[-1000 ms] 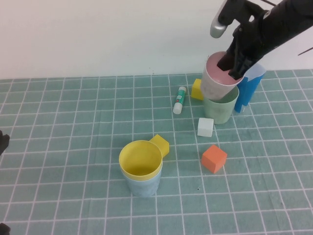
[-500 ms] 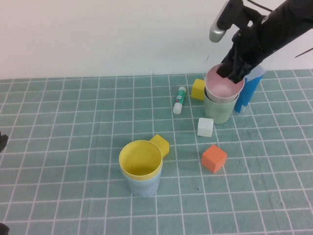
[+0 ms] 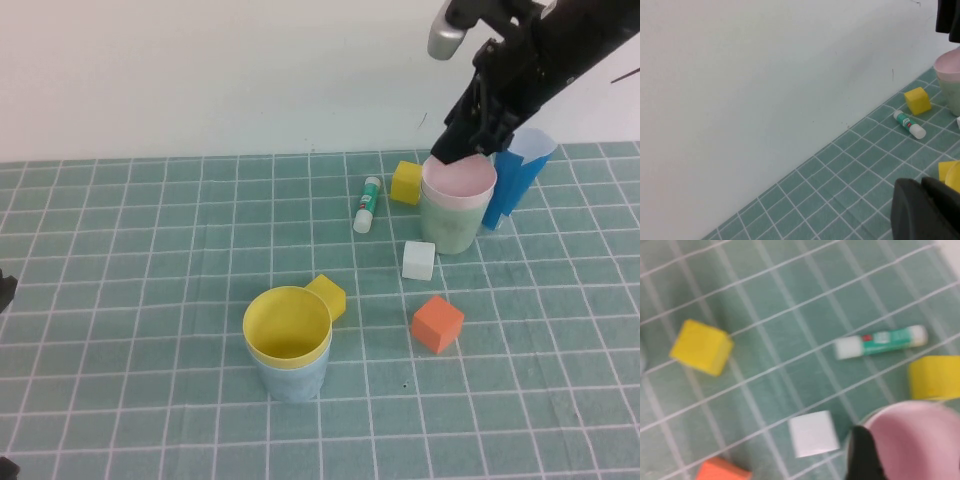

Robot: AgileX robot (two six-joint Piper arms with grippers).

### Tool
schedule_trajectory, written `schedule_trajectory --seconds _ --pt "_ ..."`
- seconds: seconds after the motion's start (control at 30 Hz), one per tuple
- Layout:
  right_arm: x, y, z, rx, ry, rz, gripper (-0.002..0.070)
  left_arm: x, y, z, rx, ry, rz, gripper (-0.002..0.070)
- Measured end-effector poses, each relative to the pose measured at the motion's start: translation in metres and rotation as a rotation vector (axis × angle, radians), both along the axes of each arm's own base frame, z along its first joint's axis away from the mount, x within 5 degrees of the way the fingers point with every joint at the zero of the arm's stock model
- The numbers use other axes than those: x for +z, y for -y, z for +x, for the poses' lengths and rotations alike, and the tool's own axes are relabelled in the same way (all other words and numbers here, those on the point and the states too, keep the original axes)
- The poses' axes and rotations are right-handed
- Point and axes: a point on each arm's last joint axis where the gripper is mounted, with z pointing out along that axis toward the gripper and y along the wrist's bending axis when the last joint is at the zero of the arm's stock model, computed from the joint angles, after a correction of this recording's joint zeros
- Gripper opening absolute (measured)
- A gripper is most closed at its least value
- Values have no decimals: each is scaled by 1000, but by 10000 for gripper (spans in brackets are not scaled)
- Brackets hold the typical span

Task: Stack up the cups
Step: Pick up the green cup

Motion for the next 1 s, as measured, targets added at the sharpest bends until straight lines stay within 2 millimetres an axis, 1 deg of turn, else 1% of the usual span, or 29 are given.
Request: schedule_trajectory --seconds 0.1,0.23,0.37,0.4,0.47,0.53,0.57,0.63,0.67,0.8,0.9,0.97,1.0 --pt "-10 -2 1 14 -43 -6 414 0 0 0 0 -2 1 1" --pt "-37 -10 9 27 -103 -22 426 0 0 0 -1 -4 1 1" --pt "-64 -18 17 27 -145 -32 421 -1 0 0 -2 -7 3 1" --pt "-72 -19 19 24 -154 -33 411 -1 0 0 -2 -10 4 1" --pt "-81 -21 21 23 -168 -34 374 -2 0 0 -5 -18 7 1" --pt "-84 -23 22 22 -174 -35 289 -3 0 -1 -7 -29 11 1" --pt "-84 -22 22 20 -176 -35 243 -3 1 -1 -8 -32 12 1" --pt "-84 -23 22 18 -173 -31 120 -4 1 -1 -10 -39 15 0" --pt "-82 -23 23 15 -168 -29 89 -4 1 -1 -10 -41 16 1" --pt "-73 -26 24 16 -174 1 67 -4 1 -1 -11 -45 17 1" --pt "-48 -35 23 17 -141 56 65 -4 1 -1 -11 -45 17 0" --pt "-25 -45 18 25 -97 110 64 -4 1 -1 -11 -45 17 1" --pt "-12 -51 12 37 -76 130 64 -4 1 -1 -11 -45 17 1"
